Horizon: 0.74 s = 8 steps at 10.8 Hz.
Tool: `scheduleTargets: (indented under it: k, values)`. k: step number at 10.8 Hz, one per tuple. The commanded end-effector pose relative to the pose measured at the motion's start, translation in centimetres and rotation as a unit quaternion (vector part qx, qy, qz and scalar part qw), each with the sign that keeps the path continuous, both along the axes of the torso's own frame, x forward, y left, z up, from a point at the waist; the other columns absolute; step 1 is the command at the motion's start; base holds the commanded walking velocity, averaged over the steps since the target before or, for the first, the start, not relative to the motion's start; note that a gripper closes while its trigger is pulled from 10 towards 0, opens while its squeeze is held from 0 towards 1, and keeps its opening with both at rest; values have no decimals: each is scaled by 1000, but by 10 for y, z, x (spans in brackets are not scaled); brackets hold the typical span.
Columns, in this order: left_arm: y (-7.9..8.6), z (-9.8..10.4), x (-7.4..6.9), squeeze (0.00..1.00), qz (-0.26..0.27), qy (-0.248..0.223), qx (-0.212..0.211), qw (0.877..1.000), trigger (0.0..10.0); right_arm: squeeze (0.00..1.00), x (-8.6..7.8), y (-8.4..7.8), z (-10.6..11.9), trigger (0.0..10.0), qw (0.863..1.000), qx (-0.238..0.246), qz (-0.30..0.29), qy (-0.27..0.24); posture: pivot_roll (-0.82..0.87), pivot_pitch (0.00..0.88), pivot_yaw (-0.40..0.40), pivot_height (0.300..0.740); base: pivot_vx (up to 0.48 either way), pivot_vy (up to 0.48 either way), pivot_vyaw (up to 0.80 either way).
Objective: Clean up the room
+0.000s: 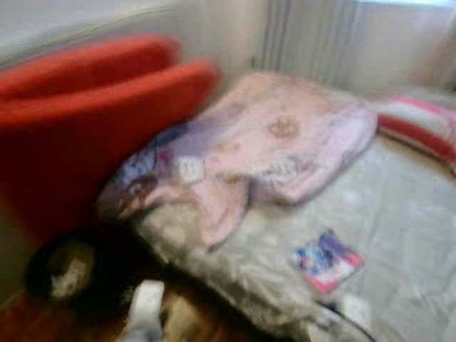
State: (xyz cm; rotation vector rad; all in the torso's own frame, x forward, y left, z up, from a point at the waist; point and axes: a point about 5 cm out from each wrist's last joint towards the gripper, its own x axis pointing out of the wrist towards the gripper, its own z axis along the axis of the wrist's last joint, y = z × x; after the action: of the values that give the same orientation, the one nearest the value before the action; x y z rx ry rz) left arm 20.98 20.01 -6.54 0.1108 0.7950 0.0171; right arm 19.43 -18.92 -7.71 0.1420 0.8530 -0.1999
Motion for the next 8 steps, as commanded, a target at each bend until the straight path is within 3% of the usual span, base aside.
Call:
scheduleTargets:
  k: [1, 8]
  values:
    - [-4, 2, 5, 0, 1, -5, -5, 1000, 10000, 0, -7, -6, -3, 10000, 1000, -8, 1, 11, 128, 0, -26, 740, 0, 0, 800]
    - [1, -1, -1, 0, 33, 0, -12, 999, 10000, 0, -3, -8, -1, 10000, 999, -18, 23, 13, 152, 0, -47, 740, 0, 0, 800]
